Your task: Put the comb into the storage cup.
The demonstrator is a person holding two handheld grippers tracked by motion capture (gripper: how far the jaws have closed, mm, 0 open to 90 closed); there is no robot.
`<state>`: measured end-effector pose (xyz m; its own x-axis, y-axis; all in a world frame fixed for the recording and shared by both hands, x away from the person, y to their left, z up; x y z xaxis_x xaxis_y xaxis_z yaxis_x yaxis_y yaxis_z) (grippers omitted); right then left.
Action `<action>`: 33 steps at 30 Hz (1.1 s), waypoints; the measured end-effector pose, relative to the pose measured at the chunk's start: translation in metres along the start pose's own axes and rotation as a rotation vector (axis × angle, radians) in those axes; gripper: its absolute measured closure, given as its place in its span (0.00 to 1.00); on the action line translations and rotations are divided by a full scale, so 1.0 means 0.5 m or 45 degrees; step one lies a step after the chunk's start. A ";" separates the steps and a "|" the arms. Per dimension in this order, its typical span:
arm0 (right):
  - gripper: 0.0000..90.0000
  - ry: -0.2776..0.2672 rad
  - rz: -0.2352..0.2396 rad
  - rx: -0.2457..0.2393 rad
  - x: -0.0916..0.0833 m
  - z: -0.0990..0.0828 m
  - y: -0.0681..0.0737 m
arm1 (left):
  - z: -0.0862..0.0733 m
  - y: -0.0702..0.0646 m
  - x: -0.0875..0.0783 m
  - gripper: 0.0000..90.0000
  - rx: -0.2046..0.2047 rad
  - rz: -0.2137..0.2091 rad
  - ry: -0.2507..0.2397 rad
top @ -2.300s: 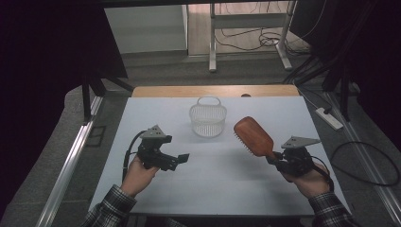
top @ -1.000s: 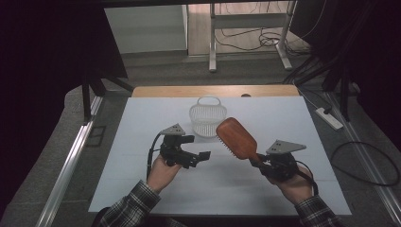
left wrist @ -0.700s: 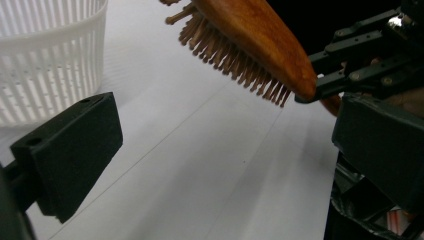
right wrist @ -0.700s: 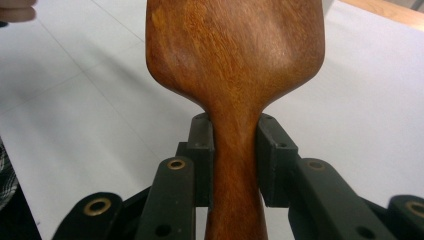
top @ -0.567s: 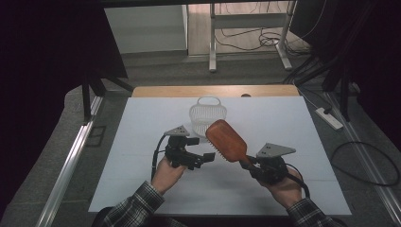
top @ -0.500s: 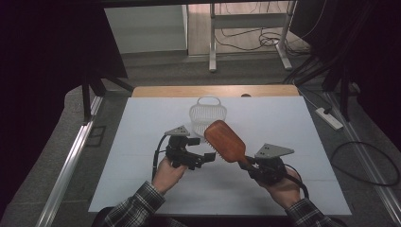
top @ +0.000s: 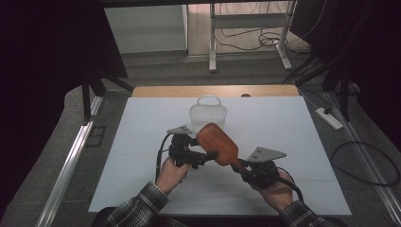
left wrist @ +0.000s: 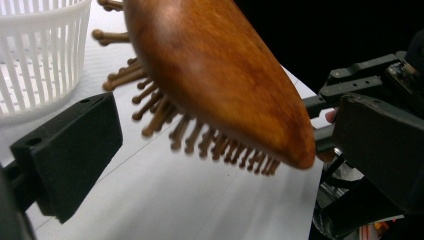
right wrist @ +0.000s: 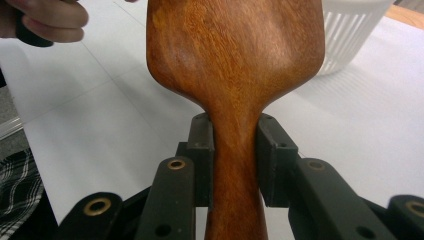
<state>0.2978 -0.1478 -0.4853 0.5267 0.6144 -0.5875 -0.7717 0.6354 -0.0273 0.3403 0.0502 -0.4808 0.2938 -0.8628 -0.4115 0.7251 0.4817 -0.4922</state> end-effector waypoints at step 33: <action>0.80 -0.039 0.039 -0.056 0.011 0.007 0.026 | 0.000 0.007 0.002 0.47 -0.328 -0.305 -0.054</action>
<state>0.2921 -0.1345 -0.4859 0.5129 0.6474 -0.5637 -0.8021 0.5954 -0.0461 0.3432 0.0511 -0.4828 0.1641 -0.9589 -0.2315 0.5973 0.2833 -0.7503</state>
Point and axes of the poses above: each handheld gripper's, and its own axes: x roughly forward along the jaws, z roughly out of its top, y roughly to its left, the point moved 5 cm from there along x, roughly forward along the jaws, and after that the axes turned 2 degrees about -z, right-handed, at the moved point
